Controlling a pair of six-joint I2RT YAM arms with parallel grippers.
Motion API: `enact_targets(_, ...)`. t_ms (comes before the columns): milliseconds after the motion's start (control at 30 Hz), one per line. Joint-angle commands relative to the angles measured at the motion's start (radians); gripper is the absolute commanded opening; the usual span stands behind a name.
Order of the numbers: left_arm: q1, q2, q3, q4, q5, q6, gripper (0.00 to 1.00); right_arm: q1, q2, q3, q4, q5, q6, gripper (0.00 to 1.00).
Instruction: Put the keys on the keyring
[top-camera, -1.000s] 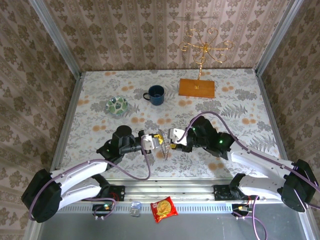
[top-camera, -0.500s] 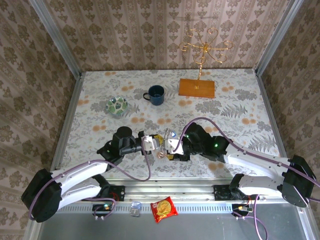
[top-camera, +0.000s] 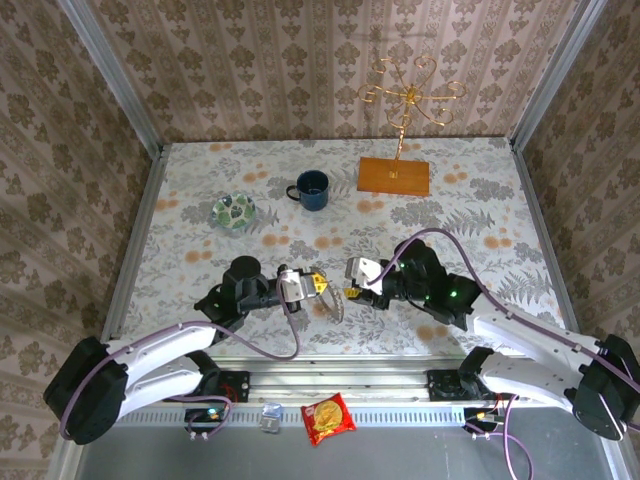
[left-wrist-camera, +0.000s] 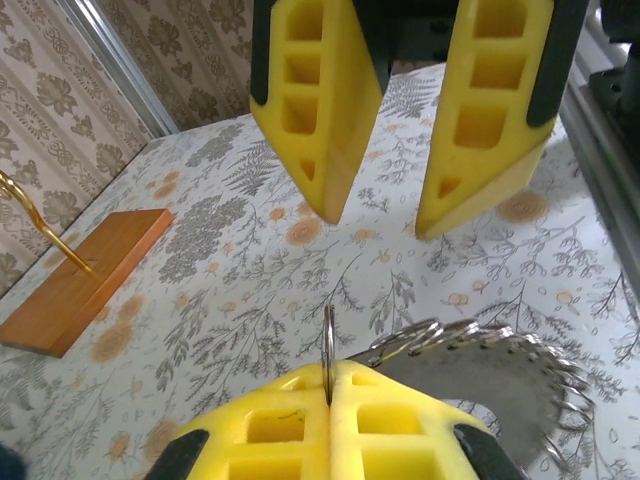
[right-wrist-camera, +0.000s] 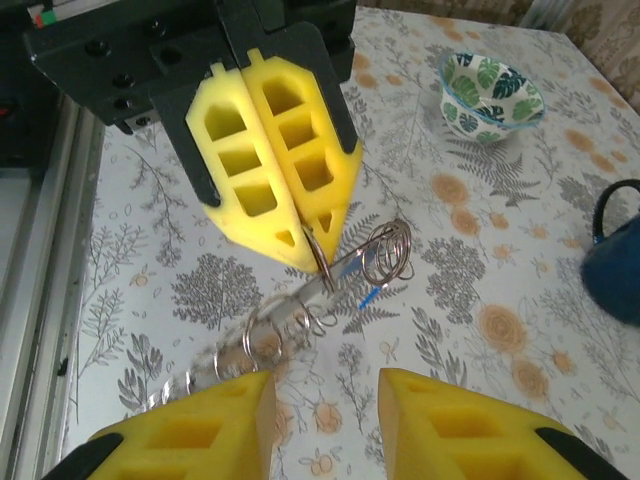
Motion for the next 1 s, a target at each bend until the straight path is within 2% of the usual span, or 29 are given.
enact_targets(0,0.011,0.012,-0.014,0.118,0.078,-0.092,0.00,-0.001,0.034,0.017,0.066,-0.068,0.031,0.33)
enact_targets(333,0.016,0.046,-0.037,0.186,0.148,-0.131,0.00,0.001,0.097,0.026,0.118,-0.108,0.048,0.31)
enact_targets(767,0.020,0.057,-0.040,0.191,0.172,-0.128,0.00,0.000,0.126,0.050,0.107,-0.148,0.046,0.12)
enact_targets(867,0.020,0.057,-0.040,0.191,0.172,-0.126,0.00,0.001,0.123,0.053,0.098,-0.155,0.044,0.12)
enact_targets(967,0.020,0.058,-0.040,0.192,0.173,-0.125,0.00,0.001,0.124,0.059,0.091,-0.169,0.045,0.16)
